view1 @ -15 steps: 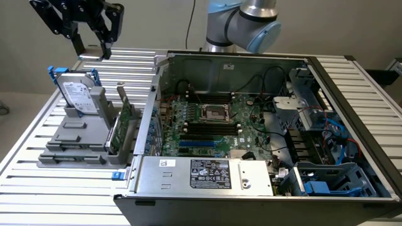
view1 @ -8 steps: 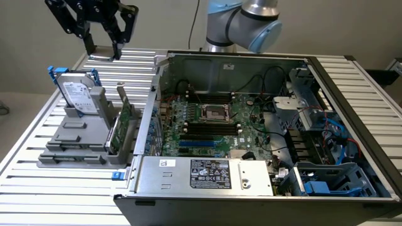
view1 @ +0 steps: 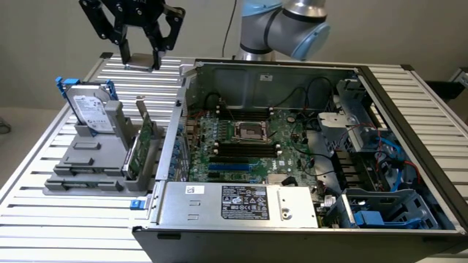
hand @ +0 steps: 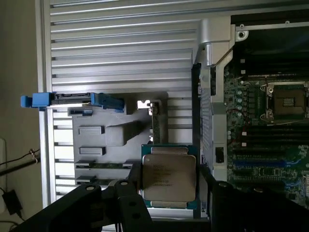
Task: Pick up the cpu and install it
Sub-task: 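Pick up the cpu and move it towards the insertion slot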
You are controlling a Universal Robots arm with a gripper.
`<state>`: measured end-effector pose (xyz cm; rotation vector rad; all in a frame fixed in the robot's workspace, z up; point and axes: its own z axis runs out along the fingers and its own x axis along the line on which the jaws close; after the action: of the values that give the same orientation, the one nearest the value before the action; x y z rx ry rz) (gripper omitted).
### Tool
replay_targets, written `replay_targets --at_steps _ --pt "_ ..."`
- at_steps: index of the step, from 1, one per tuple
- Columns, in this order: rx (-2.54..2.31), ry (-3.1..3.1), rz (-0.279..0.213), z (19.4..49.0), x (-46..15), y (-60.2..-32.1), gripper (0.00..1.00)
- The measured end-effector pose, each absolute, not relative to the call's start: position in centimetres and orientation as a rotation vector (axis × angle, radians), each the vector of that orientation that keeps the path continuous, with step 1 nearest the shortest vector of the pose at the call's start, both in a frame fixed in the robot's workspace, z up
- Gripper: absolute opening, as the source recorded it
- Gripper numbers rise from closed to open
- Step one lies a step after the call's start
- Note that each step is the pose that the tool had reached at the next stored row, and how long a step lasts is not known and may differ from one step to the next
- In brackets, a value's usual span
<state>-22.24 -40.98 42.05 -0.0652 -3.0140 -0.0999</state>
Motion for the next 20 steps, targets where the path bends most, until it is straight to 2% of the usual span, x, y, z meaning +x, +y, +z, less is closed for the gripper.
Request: replay_targets --at_steps 20 --pt "-0.066 -2.979 -0.097 42.1 -13.1 -40.9 0.55"
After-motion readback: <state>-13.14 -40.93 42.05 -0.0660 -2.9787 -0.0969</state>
